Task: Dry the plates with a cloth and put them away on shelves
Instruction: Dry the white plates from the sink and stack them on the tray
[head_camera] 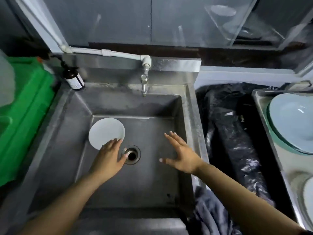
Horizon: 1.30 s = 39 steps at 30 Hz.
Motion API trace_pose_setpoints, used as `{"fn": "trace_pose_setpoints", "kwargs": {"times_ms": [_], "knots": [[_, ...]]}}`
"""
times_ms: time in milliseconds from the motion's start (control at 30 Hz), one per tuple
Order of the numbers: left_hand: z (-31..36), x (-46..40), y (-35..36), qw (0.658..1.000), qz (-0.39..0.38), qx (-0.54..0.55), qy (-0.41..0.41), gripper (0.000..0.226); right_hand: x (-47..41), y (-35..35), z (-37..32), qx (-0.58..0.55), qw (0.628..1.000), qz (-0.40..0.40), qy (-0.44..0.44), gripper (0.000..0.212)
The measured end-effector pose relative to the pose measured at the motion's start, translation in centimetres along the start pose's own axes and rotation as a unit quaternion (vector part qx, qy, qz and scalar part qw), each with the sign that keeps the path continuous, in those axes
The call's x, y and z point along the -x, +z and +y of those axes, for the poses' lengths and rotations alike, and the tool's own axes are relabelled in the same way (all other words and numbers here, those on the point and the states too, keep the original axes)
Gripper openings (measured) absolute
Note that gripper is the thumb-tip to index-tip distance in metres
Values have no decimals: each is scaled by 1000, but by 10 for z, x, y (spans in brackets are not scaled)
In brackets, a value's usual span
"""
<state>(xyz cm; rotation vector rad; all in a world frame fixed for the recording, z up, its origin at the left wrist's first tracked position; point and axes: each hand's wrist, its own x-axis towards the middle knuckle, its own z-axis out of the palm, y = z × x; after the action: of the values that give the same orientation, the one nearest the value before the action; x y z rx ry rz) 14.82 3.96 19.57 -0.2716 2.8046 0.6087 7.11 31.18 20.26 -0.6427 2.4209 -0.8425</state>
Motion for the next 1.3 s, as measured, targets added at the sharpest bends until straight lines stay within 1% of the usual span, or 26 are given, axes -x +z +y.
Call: {"fn": "trace_pose_setpoints", "kwargs": {"times_ms": [133,267,467,600,733,867,967,1067,1233,1300], "knots": [[-67,-31,-5,999,-22,-1,-41,65,-65,35,-26,9,999,-43,19,93],[-117,-64,-9,996,-42,12,-83,63,-125,59,-43,37,995,-75,46,92],[-170,-120,-8,987,-89,13,-136,64,-203,75,-53,56,989,-101,95,87],[-202,-150,11,976,-118,36,-177,65,-250,91,-45,44,982,-112,146,82],[-218,-173,34,963,-134,75,-223,66,-290,112,-32,22,970,-125,207,79],[-231,-190,54,948,-127,116,-266,65,-322,140,-22,-14,959,-138,246,79],[-241,-198,68,928,-109,177,-309,69,-340,162,-18,-44,952,-148,263,80],[-243,-203,78,910,-91,227,-334,67,-351,179,-16,-57,948,-162,268,80],[-242,-206,84,902,-61,229,-360,61,-354,195,-14,-116,939,-155,286,72],[-242,-209,84,890,-43,250,-380,66,-354,197,-10,-171,927,-143,302,65]]}}
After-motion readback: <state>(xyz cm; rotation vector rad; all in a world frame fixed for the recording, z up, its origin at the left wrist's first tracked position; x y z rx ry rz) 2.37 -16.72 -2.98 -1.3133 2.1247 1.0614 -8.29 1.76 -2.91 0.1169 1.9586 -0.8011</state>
